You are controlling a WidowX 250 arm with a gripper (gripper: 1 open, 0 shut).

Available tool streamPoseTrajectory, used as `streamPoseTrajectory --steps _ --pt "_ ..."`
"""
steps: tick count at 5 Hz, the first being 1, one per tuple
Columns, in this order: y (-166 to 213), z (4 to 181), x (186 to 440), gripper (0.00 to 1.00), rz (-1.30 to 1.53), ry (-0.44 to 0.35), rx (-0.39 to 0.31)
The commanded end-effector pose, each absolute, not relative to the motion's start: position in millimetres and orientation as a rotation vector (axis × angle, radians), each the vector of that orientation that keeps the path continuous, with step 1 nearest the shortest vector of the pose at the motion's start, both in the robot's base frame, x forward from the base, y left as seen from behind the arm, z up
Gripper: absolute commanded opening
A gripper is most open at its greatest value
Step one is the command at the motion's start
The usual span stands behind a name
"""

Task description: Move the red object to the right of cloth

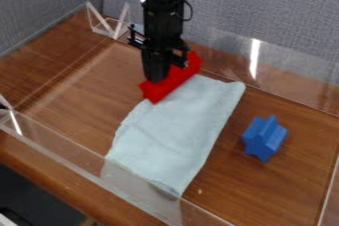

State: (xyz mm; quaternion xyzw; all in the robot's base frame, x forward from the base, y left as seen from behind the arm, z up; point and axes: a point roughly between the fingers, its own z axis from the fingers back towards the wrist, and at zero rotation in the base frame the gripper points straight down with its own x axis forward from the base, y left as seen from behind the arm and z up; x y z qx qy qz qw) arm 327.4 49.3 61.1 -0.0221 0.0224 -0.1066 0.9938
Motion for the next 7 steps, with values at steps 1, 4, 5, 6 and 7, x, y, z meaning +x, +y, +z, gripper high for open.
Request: streamPoseTrajectory --steps 1,4,5,6,7 --pt "44.6 68.9 332.2 0.00 -0.234 0.008 -0.031" --pt "41.7 70.3 335.2 0.00 -0.250 -0.008 -0.023" --pt "41.4 69.3 336.4 0.00 -0.253 -0.011 -0.022" --pt "41.0 69.3 337.3 0.00 -0.256 -0.016 -0.020" --pt "40.6 69.2 338.4 0.00 -0.259 -0.021 -0.017"
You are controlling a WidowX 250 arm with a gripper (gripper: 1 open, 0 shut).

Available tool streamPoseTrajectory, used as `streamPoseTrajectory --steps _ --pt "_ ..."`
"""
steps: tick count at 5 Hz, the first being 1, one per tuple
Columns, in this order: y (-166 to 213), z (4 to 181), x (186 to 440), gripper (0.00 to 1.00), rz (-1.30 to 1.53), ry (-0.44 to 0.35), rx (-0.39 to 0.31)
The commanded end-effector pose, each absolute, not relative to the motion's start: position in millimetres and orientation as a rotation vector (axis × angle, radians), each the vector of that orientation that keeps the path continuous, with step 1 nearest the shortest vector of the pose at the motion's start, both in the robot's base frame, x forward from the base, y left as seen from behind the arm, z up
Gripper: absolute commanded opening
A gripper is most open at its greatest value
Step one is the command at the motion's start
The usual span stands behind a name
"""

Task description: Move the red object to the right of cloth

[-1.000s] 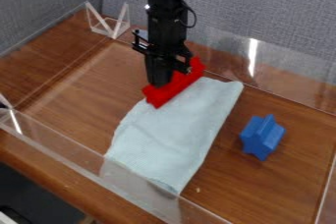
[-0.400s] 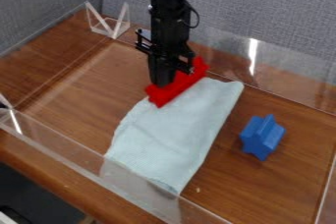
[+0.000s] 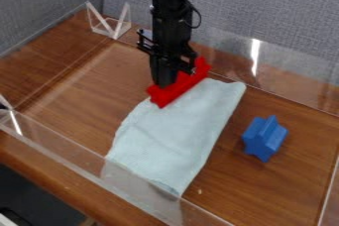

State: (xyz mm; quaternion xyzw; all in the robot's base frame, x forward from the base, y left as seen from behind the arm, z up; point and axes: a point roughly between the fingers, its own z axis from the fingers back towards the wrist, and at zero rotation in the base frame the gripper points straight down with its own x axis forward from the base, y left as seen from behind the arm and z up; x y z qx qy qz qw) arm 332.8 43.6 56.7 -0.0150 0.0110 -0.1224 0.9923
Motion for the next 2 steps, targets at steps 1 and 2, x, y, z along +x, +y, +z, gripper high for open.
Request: streamPoseTrajectory --steps 1,2 --pt "40.3 68.3 339.6 0.00 -0.262 -0.025 -0.015" --pt "40.2 67.4 341.0 0.00 -0.265 -0.028 -0.014"
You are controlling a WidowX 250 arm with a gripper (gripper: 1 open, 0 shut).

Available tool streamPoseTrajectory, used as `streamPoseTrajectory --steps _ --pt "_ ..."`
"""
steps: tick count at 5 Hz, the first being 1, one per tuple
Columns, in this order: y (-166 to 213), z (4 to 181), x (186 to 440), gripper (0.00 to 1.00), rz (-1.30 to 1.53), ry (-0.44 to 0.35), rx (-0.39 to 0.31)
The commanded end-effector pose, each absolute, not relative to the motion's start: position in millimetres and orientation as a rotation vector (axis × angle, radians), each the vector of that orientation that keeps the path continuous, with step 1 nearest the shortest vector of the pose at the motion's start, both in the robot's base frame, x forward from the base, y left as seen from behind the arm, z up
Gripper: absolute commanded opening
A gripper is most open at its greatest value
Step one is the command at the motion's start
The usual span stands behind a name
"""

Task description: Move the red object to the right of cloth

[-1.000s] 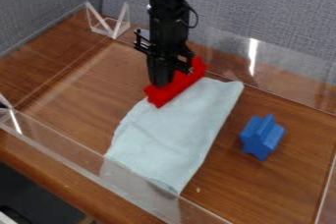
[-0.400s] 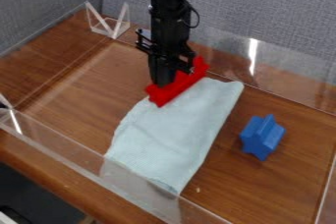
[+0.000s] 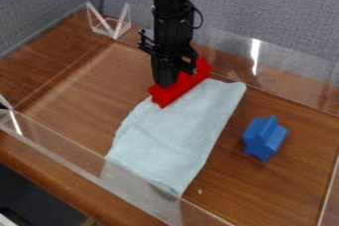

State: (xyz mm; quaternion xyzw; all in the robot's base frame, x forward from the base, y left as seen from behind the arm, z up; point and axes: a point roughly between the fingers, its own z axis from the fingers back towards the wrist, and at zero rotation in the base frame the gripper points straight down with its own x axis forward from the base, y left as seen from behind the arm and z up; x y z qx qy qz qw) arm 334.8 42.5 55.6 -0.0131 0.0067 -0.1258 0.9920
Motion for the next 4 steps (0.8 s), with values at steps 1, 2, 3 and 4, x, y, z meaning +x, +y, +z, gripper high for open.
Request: streamPoseTrajectory --steps 1,2,3,4 --pt "40.3 65.5 342.5 0.00 -0.268 -0.031 -0.012" --pt "40.4 63.3 344.1 0.00 -0.271 -0.034 -0.011" --pt "40.5 60.8 345.8 0.00 -0.274 -0.036 -0.009" --pt "40.7 57.8 347.6 0.00 -0.276 -0.037 -0.008"
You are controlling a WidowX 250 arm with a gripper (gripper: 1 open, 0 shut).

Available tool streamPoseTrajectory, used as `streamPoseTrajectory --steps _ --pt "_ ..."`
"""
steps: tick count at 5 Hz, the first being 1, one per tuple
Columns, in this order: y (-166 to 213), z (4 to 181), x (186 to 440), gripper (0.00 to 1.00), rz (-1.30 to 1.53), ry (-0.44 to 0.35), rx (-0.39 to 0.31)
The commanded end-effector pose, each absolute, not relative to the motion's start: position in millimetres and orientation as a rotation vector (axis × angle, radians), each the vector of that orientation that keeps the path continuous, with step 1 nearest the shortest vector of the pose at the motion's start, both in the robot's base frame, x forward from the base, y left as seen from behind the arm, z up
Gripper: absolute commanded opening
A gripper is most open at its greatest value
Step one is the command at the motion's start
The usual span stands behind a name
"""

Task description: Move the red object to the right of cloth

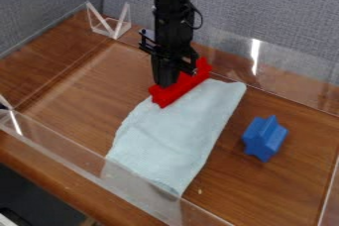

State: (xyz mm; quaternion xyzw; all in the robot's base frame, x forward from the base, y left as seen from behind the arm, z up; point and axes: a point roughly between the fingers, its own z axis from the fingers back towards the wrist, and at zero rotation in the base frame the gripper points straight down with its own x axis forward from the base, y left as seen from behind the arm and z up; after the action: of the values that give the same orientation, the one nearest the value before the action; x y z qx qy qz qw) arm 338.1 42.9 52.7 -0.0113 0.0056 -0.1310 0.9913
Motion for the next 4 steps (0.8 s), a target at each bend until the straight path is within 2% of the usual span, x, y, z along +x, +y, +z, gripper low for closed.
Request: streamPoseTrajectory --steps 1,4 --pt "40.9 55.8 349.2 0.00 -0.279 -0.040 -0.007" --pt "41.1 52.0 353.7 0.00 -0.287 -0.051 -0.001"
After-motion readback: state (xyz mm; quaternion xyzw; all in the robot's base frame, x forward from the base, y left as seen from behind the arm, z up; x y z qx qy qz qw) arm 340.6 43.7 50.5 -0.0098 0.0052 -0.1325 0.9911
